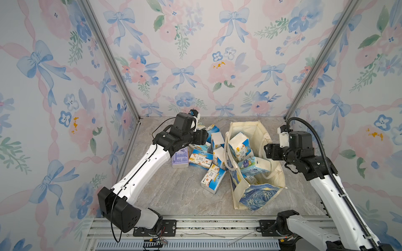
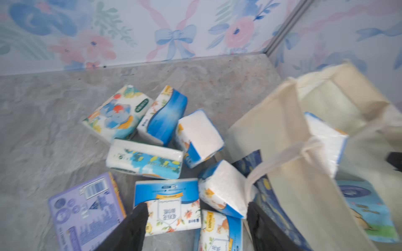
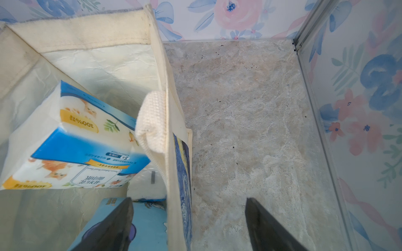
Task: Put tissues into the canvas bag
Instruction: Place the pack of facial tissues in the canvas bag, then pick up the pack of facial tissues from the center of the board.
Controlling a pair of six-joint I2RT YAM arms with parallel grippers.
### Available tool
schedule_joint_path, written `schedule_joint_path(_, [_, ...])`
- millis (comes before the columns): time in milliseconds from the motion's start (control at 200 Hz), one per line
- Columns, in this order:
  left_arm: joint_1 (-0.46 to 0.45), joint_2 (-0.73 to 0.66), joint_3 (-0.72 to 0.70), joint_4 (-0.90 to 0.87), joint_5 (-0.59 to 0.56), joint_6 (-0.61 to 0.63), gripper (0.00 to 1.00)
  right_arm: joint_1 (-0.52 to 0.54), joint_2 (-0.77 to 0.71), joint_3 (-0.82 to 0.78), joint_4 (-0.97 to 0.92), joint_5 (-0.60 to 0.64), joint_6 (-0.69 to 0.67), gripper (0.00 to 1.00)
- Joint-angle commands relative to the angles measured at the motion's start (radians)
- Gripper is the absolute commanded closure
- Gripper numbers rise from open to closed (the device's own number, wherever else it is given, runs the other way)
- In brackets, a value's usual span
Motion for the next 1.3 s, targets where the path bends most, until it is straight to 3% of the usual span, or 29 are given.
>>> schedule_joint_path(0, [0.085, -0.024, -0.088, -0.033, -0.124, -0.048, 0.23, -0.005, -0.017, 0.002, 0.011, -0.02, 0.01, 0.19])
schedule_joint_path(130, [0.166, 0.008, -0.173, -0.033, -0.113, -0.061, 0.18, -0.004, -0.015, -0.002, 0.019, -0.028, 0.01, 0.18])
schedule_joint_path(345, [0.228, 0.102, -0.243, -0.028, -0.126, -0.051, 0.16, -0.002, -0.01, -0.002, 0.026, -0.042, 0.01, 0.18])
schedule_joint_path(525, [0.318, 0.159, -0.285, 0.009, -0.071, -0.024, 0.3, -0.001, -0.018, -0.005, 0.025, -0.043, 0.009, 0.18])
schedule_joint_path(675, [0.377, 0.157, -0.333, 0.066, -0.021, -0.019, 0.31, -0.001, -0.018, -0.006, 0.028, -0.041, 0.009, 0.18])
schedule_joint_path(935, [0.432, 0.212, -0.377, 0.171, 0.17, -0.002, 0.35, 0.007, -0.001, 0.001, 0.036, -0.046, 0.011, 0.18])
schedule_joint_path(1060, [0.444, 0.245, -0.385, 0.192, 0.191, 0.002, 0.35, 0.009, -0.002, 0.004, 0.034, -0.04, 0.01, 0.18])
schedule_joint_path(1295, [0.468, 0.3, -0.397, 0.232, 0.271, 0.006, 0.44, 0.011, 0.003, 0.011, 0.036, -0.037, 0.006, 0.18])
